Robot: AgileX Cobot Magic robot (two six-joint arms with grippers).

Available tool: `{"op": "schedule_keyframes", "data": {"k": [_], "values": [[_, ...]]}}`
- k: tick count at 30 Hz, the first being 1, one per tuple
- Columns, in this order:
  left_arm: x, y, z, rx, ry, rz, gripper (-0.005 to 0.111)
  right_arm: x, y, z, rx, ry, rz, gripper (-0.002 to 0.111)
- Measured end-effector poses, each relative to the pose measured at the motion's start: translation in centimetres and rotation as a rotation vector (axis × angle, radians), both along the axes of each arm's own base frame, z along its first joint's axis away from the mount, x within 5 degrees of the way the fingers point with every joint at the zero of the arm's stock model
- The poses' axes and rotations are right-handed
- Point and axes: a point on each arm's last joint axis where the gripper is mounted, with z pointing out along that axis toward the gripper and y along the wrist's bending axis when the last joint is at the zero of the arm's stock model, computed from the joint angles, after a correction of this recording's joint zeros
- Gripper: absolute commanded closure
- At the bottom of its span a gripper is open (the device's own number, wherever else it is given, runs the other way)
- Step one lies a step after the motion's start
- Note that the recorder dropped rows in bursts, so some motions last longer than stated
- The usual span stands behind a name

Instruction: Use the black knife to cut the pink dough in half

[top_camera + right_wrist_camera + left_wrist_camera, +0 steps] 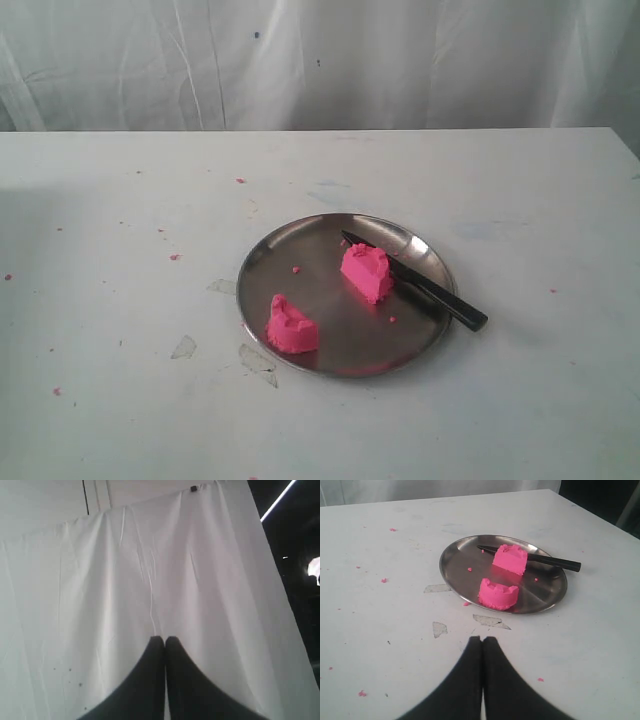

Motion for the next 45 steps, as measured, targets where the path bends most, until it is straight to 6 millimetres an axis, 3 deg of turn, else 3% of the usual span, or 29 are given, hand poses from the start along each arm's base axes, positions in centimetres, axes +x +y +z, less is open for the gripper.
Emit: {"op": "schedule_keyframes", "data": {"k": [2, 4, 5, 8, 13, 23, 41, 45], "values": [[0.0, 0.0, 0.0, 0.0, 0.0, 0.0, 0.107, -0.6, 0.0, -0.6, -0.037, -0.015, -0.021, 0.108], [0.0, 0.0, 0.0, 0.0, 0.0, 0.0, 0.107, 0.5, 0.1, -3.4, -0.058, 0.074, -0.034, 0.108], [0.0, 0.0, 0.0, 0.0, 0.0, 0.0, 0.107, 1.7, 0.2, -6.5, -0.068, 0.184, -0.033, 0.108], [0.0, 0.0, 0.0, 0.0, 0.0, 0.0, 0.107, 3.6, 0.1, -11.0, -0.044, 0.332, -0.041, 0.108], [0.0, 0.0, 0.0, 0.0, 0.0, 0.0, 0.107, 5.0, -0.5, -16.6, -0.105, 0.456, -0.126, 0.108], [0.0, 0.0, 0.0, 0.0, 0.0, 0.0, 0.107, 4.8, -0.7, -19.5, -0.148, 0.739, -0.135, 0.108], [0.0, 0.0, 0.0, 0.0, 0.0, 0.0, 0.107, 4.7, -0.7, -19.9, -0.156, 0.779, -0.134, 0.108], [0.1, 0.3, -0.2, 0.075, -0.011, 0.021, 0.107, 4.7, -0.7, -19.9, -0.158, 0.779, -0.134, 0.108]]}}
